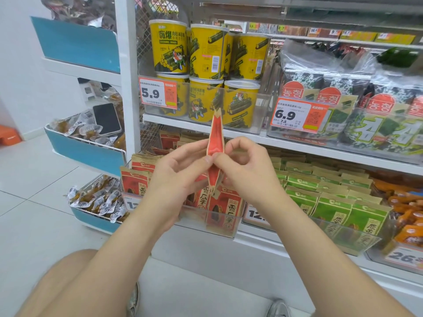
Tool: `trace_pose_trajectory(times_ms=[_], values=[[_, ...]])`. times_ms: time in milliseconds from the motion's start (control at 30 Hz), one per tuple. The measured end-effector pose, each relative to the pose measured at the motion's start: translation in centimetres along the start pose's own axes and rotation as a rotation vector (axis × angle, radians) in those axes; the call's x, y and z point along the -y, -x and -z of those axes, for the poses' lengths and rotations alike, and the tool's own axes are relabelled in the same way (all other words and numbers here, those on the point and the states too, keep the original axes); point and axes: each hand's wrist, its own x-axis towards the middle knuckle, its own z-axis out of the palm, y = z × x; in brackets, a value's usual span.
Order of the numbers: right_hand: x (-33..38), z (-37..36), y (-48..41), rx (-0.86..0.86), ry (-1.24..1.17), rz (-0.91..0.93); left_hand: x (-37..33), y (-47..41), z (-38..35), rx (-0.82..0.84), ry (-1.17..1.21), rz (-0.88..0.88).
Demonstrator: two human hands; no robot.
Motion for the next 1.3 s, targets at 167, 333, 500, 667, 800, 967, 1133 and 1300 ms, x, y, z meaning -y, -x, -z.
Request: trace_pose_trajectory(times_ms=[167, 333, 500, 667, 800, 967, 1133, 1300], values=[[-0.7, 0.2, -0.3, 0.028, 0.063, 0.012, -0.4, 0.6, 0.1, 0.086, -0.209, -0.065], [-1.4, 0.7, -0.3, 0.089, 0.133, -0.027, -0.4, 0.5, 0.6, 0.068, -0.197, -0.062], [-1.8, 1.0, -0.1, 0.186, 0.166, 0.006, 0.2, -0.3, 0.9, -0.092, -0.082, -0.039], [-2.0, 0.7, -0.4, 0.163, 0.153, 0.003, 0.3, -0.4, 1.1, -0.042, -0.085, -0.014], [-1.9, 0.7, -0.5, 0.148, 0.135, -0.021, 0.1, -0.3, 1.1, 0.017, -0.08, -0.009], [-1.7, 0.8, -0.4, 0.192, 0.113, -0.04, 0.1, -0.2, 1.3, -0.022, -0.066, 0.016], [-1.2, 0.9, -0.1, 0.221, 0.041, -0.087, -0.1, -0.2, 1.5, -0.03, -0.031, 0.062], [-0.7, 0.8, 0.1, 0.243, 0.026, -0.104, -0.2, -0.2, 1.5, -0.034, -0.044, 0.089]])
